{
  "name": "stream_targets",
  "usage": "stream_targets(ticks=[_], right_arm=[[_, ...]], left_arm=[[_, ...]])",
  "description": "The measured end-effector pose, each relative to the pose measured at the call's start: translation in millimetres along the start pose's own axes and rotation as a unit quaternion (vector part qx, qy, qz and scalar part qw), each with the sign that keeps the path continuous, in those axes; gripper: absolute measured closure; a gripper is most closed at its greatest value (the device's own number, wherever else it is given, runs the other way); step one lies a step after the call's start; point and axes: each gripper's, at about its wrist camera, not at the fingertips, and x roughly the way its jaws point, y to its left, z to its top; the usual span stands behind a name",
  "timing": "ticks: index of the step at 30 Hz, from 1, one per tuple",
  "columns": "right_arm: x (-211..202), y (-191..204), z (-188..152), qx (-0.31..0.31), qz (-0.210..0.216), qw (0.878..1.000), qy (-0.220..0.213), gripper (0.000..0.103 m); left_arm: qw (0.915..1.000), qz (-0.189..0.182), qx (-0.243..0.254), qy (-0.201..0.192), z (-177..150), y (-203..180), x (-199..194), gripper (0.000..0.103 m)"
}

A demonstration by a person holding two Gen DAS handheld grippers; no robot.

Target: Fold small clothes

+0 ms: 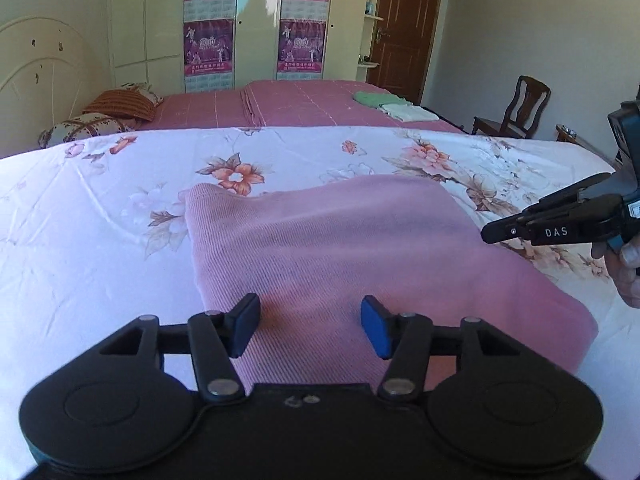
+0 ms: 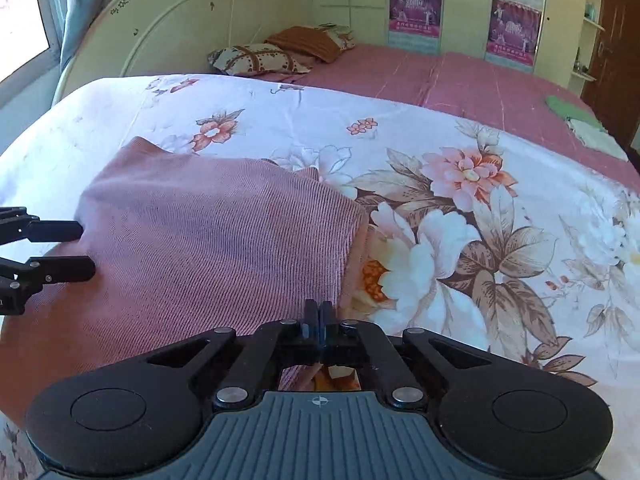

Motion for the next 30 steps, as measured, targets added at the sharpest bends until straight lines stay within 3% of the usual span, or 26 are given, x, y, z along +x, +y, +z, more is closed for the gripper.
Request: stream_targets(ticks=[1,4,8,12,14,15,16,17,20,24,30], right_arm=[[-9.6,1.1,-1.7,-0.001,-0.008,1.000,-0.007,0.103],[-53.4,10.4,-14.3,-0.003,0.021,0.999,-0.038,0.103],[-90.5,48.4,-39.5,-0.064,0.068,0.994,-0.053,0.103],[-82.0,74.4,-61.8,-0.135,0.056,0.989,-0.023,0.103],[-71.9,74.8,-68.3,-0.160,0.018,0.987,-0.007,0.103],[-61.4,66.2,-73.3,-0.159,-0.005,0.987,0.012,0.103],[-55.5,55.2,-75.6,-0.132,0.008,0.991,0.022,0.103],[-53.6,48.2,-75.7,-0.108,0.018,0.994,0.021,0.103],[-50.9,53.9,-76.7,-0.121,0.007,0.992,0.017,0.103],[-51.7,41.6,-77.3,-0.063,0.017,0.998,0.011,0.103],[-63.2,51.1,-88.5,-0.049,-0.006,0.999,-0.001,0.103]], left_arm=[[0.9999,-0.006,-0.001,-0.011,-3.9,-2.2,-12.8,0.049],[0.9996,-0.009,-0.011,-0.026,-25.6,-9.1,-43.8,0.050],[0.9996,0.006,-0.027,-0.008,-57.6,-17.5,-59.4,0.051],[0.9982,0.011,-0.059,0.006,-71.6,-18.8,-63.2,0.050],[0.9973,0.021,-0.066,0.026,-76.0,-19.5,-56.8,0.048],[0.9967,0.022,-0.071,0.033,-79.9,-21.7,-52.9,0.048],[0.9966,0.028,-0.069,0.036,-82.4,-24.7,-49.9,0.048],[0.9968,0.038,-0.062,0.034,-85.0,-28.0,-48.8,0.048],[0.9949,0.052,-0.081,0.031,-87.7,-30.4,-51.2,0.048],[0.9933,0.072,-0.084,0.034,-89.0,-36.4,-57.2,0.046],[0.9925,0.090,-0.068,0.046,-92.9,-48.5,-70.2,0.042]])
